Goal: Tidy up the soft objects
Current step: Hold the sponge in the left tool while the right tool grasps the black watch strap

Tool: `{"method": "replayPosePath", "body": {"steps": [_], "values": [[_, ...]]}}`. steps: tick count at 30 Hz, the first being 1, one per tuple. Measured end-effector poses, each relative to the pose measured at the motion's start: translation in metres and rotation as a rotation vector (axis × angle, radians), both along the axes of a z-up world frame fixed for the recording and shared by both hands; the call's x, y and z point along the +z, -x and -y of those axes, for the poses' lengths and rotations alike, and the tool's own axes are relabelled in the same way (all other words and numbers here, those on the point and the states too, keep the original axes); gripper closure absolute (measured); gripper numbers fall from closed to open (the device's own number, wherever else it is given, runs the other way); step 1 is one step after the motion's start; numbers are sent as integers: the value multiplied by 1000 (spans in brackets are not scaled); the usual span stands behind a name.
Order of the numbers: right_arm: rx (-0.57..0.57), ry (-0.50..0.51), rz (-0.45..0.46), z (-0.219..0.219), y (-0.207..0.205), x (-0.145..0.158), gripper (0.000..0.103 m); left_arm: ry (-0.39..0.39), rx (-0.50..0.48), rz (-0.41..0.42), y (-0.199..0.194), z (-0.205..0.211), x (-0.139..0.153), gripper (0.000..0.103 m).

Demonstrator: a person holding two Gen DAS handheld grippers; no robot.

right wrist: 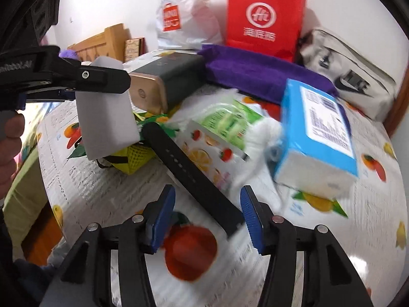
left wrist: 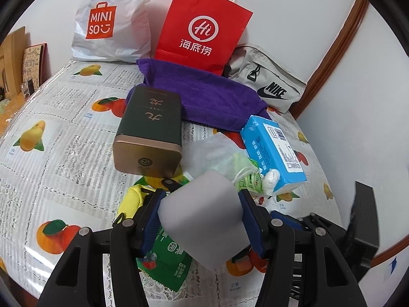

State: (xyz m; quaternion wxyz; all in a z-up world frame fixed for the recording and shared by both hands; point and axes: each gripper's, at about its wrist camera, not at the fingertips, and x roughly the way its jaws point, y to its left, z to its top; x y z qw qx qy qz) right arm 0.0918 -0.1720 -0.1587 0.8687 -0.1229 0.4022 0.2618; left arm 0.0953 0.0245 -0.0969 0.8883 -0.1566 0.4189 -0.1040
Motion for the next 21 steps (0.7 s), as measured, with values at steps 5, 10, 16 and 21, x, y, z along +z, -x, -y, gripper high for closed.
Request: {"method": "replayPosePath", "body": {"steps": [5,10,16,21], "values": [[4,75,14,-14,-6,-17,64,-3,3,0,0,-1,0,47],[-8,10,-13,7,1,2,96,3,-1,2,0,-2,-1,47],[-49,-90,-110,28,5,5,100,12,3,1,1,-4,-2,47],[-99,-99,-144,24,-6,-10,90,0,16,-19,0,-7,-7,47]]}}
